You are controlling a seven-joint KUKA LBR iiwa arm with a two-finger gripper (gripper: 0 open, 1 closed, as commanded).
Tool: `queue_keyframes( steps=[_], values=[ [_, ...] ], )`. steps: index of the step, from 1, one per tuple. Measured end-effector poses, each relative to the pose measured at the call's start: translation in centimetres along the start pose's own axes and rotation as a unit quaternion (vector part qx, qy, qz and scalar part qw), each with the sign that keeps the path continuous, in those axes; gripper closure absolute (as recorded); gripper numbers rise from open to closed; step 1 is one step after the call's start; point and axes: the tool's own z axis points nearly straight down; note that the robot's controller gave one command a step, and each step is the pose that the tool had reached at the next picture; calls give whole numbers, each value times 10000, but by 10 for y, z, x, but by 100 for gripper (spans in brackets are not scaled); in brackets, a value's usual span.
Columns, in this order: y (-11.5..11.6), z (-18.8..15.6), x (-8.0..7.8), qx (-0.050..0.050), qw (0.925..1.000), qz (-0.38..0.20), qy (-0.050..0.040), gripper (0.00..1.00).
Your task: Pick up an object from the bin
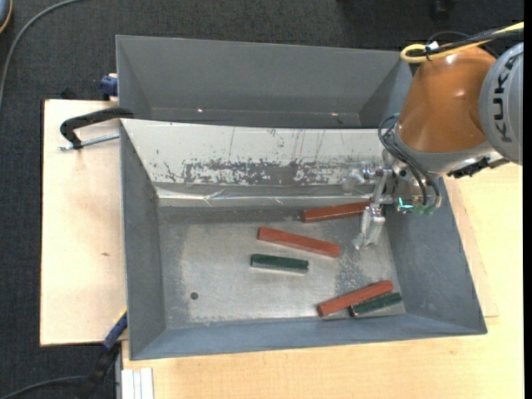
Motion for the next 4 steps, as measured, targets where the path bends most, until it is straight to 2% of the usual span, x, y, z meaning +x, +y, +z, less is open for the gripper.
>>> queue_keyframes(
  steps=[1, 2, 3, 4],
  values=[
    [37, 102, -14, -7, 9999, -136, -6, 0],
    [36, 97, -16, 3, 9999, -128, -42, 100],
    [39, -27, -15, 22, 9717, -2361, -83, 100],
    [51, -83, -4, 25, 8901, -4557, -63, 100]
  ],
)
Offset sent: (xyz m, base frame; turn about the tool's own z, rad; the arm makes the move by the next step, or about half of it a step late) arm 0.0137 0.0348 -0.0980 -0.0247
